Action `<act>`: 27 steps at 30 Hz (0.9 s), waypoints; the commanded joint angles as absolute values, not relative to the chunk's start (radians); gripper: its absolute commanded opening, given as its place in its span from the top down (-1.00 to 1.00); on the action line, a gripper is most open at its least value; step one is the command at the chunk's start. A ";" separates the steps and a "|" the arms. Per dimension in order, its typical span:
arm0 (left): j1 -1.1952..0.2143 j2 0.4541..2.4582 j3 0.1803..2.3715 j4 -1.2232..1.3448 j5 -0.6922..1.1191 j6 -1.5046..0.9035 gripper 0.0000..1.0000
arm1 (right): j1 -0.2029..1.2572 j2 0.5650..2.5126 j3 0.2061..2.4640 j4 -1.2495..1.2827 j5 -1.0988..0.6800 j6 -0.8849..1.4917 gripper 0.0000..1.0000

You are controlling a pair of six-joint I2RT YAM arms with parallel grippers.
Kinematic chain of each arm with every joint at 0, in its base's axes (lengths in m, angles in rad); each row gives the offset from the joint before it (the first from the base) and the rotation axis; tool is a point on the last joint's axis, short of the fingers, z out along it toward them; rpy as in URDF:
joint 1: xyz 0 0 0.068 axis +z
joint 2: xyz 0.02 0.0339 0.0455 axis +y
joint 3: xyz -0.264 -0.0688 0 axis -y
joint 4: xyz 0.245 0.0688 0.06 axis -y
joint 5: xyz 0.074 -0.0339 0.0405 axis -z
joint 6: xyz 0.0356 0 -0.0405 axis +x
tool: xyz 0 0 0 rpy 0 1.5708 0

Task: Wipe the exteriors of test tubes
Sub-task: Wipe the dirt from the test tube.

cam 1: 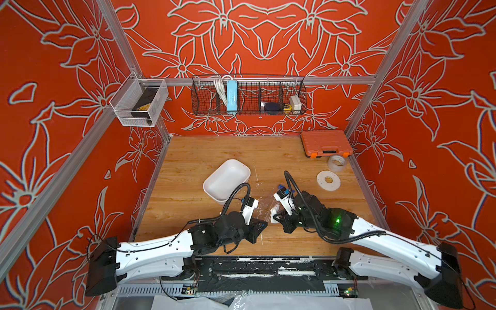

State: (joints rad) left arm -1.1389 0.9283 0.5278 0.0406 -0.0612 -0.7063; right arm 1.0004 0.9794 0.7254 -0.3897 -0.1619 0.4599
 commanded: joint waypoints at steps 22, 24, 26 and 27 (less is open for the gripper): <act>-1.140 0.969 0.532 0.138 0.032 -0.730 0.84 | 0.812 1.007 0.828 -0.415 -0.190 0.331 1.00; -1.140 0.962 0.530 0.137 0.025 -0.732 0.84 | 0.796 1.010 0.842 -0.426 -0.195 0.317 1.00; -1.140 0.954 0.528 0.134 0.019 -0.733 0.84 | 0.787 1.011 0.848 -0.429 -0.202 0.312 1.00; -1.139 0.952 0.528 0.132 0.017 -0.733 0.84 | 0.784 1.010 0.849 -0.428 -0.208 0.313 1.00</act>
